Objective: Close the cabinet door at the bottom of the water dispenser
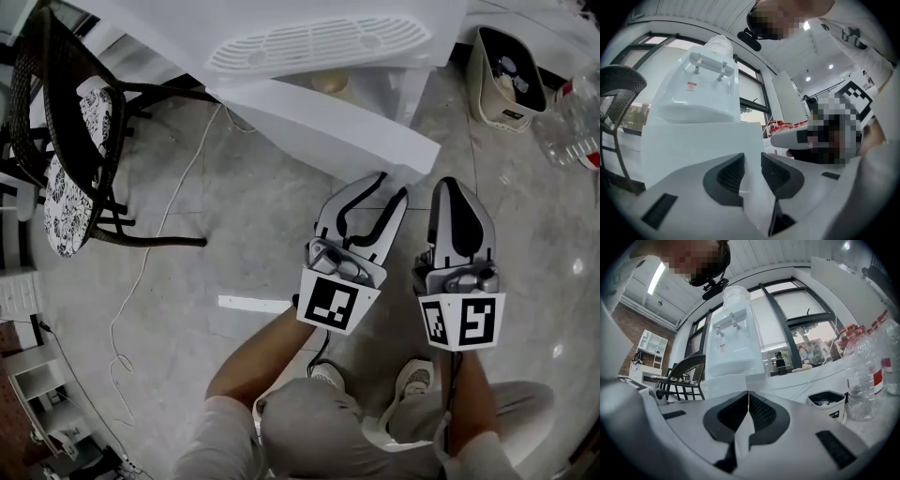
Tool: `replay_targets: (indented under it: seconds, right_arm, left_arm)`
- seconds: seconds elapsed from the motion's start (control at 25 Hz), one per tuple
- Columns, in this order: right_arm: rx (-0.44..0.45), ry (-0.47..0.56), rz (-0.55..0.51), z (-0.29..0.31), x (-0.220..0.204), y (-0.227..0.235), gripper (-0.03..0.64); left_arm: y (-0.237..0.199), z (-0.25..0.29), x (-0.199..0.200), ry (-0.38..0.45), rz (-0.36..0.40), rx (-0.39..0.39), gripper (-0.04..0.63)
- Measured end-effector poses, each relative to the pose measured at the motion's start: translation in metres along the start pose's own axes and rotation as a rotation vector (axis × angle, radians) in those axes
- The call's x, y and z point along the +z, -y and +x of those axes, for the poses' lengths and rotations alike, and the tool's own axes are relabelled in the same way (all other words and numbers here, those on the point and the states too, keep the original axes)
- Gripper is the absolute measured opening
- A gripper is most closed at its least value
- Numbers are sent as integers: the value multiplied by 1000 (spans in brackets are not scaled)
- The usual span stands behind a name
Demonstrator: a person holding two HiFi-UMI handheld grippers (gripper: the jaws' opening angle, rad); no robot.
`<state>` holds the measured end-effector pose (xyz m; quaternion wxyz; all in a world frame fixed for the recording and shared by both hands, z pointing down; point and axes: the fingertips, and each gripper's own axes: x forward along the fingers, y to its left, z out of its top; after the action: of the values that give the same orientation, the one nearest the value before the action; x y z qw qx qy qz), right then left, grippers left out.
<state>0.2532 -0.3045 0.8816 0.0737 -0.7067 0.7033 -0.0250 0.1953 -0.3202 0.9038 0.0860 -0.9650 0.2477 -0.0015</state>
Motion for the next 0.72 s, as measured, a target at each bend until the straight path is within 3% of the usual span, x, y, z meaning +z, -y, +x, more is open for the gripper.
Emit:
replay_targets:
  seconds: [0.36, 0.72]
  right_arm:
    - [3, 14, -36, 12, 4, -2, 14]
    - [0, 22, -47, 32, 6, 7, 14]
  left_arm:
    - [-9, 19, 0, -15, -40, 56, 89]
    - [-24, 46, 2, -6, -27, 97, 44]
